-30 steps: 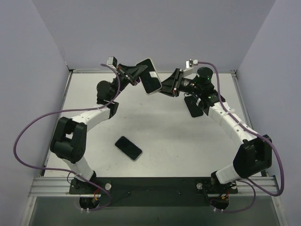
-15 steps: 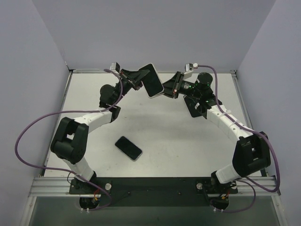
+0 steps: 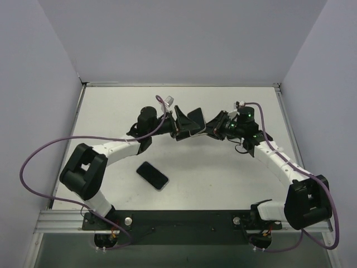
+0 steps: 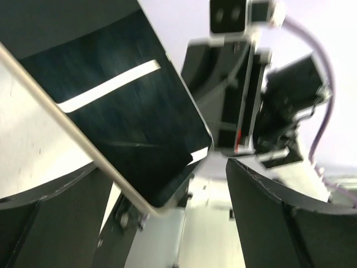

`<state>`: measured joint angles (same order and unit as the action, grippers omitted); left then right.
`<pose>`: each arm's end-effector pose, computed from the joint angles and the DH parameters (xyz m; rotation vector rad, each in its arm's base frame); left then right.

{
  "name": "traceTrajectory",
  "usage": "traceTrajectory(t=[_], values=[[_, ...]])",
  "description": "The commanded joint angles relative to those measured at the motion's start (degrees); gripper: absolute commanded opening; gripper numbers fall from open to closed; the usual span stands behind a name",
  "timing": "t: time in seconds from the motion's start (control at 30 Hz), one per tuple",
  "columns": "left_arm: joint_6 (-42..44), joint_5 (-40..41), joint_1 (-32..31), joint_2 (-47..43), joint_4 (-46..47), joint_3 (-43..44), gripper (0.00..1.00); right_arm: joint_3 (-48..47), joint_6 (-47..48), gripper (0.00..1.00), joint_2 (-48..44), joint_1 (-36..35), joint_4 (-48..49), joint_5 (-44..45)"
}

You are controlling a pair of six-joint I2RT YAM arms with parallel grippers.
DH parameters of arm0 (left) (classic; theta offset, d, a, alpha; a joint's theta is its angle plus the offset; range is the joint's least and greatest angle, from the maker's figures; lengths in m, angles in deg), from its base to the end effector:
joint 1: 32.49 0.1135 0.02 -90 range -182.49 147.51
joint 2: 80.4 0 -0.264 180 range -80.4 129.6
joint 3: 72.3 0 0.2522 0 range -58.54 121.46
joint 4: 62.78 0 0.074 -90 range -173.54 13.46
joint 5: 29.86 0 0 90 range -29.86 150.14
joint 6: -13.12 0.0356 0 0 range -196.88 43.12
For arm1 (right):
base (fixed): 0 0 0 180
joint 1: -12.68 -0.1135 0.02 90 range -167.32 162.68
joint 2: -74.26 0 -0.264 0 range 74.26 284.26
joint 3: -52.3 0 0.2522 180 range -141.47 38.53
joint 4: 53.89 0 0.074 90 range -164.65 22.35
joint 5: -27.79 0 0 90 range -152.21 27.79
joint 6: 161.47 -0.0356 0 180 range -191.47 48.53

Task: Take the phone out of the phone case
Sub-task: Remove the phone case from the phone.

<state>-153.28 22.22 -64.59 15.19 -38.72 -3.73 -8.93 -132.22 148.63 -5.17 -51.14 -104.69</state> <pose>0.3038 -0.2164 0.2564 -0.1444 2.0230 -1.8730 0.2716 0.1127 0.2923 0.1230 2.0088 1.5864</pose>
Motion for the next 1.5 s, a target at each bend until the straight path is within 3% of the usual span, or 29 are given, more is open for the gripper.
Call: traceTrajectory(t=[0.0, 0.1, 0.17, 0.33, 0.4, 0.67, 0.77, 1.1, 1.47], values=[[18.0, -5.0, -1.1, -5.8, -17.6, 5.0, 0.92, -0.5, 11.2, 0.00, -3.9, 1.2, -9.2, 12.1], [23.1, -1.6, -1.1, -6.4, -28.2, 7.2, 0.93, -0.5, 14.6, 0.00, -4.8, 0.8, -14.1, 17.1], [24.2, 0.4, -1.3, -5.9, -30.0, 7.5, 0.93, -1.6, 19.7, 0.00, -5.0, -0.7, -18.9, 21.9], [26.1, 4.5, -2.9, -3.8, -31.8, 7.2, 0.89, -9.2, 33.3, 0.00, -1.7, -13.1, -31.3, 45.8], [26.8, 6.3, -3.4, -3.1, -32.5, 7.1, 0.88, -9.8, 34.7, 0.00, 1.3, -14.7, -32.1, 48.0], [27.7, 11.4, -3.4, 1.4, -35.3, 6.9, 0.88, -5.9, 37.5, 0.00, 8.2, -17.8, -29.6, 47.7], [26.9, 12.1, -3.4, 3.6, -35.5, 6.8, 0.84, -4.2, 37.9, 0.00, 9.5, -18.5, -27.1, 46.2], [26.0, 10.4, -3.4, 7.1, -31.9, 5.0, 0.80, -3.9, 37.2, 0.00, 17.5, -20.1, -19.4, 38.5], [26.3, 10.3, -3.3, 9.7, -30.4, 4.4, 0.80, -6.2, 36.4, 0.00, 24.6, -20.7, -17.7, 33.2]])
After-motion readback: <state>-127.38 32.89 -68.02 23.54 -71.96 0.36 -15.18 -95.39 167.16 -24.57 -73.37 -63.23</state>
